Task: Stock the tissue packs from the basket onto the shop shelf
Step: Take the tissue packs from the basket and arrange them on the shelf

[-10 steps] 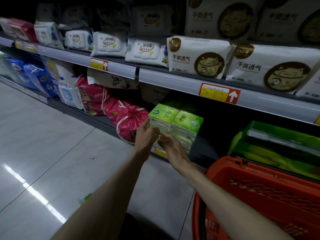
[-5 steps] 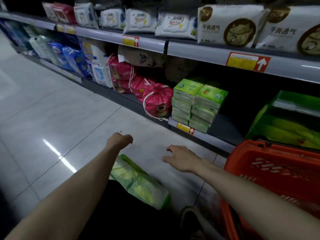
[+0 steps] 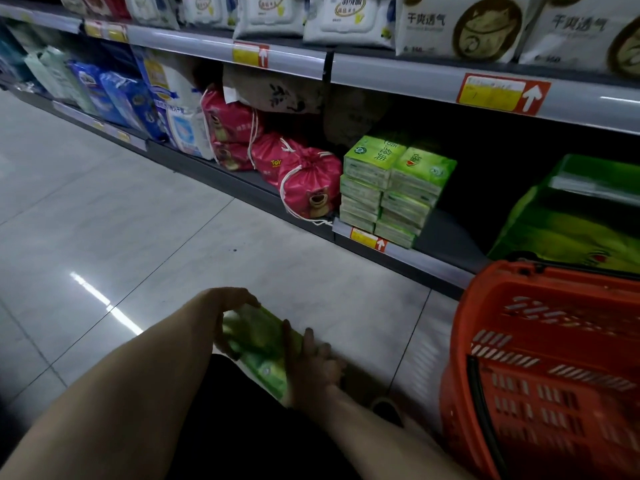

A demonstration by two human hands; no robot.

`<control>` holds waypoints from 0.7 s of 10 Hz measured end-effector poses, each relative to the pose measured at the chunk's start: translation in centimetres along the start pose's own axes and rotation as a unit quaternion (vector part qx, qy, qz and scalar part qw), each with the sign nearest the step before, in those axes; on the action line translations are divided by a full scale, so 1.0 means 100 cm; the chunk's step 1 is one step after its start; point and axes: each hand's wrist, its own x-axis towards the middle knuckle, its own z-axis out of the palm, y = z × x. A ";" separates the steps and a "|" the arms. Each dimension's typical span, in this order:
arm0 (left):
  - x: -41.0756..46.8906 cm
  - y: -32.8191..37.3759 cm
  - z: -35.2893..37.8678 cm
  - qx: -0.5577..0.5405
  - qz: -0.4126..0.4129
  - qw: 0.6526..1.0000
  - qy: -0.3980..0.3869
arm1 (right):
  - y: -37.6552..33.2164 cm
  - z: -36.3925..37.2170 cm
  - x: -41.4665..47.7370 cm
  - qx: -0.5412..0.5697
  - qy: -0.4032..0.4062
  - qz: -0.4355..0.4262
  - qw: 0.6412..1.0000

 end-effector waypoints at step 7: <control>-0.098 0.083 0.042 -0.134 0.292 0.947 -0.001 | 0.088 -0.125 -0.101 0.209 0.184 0.061 0.959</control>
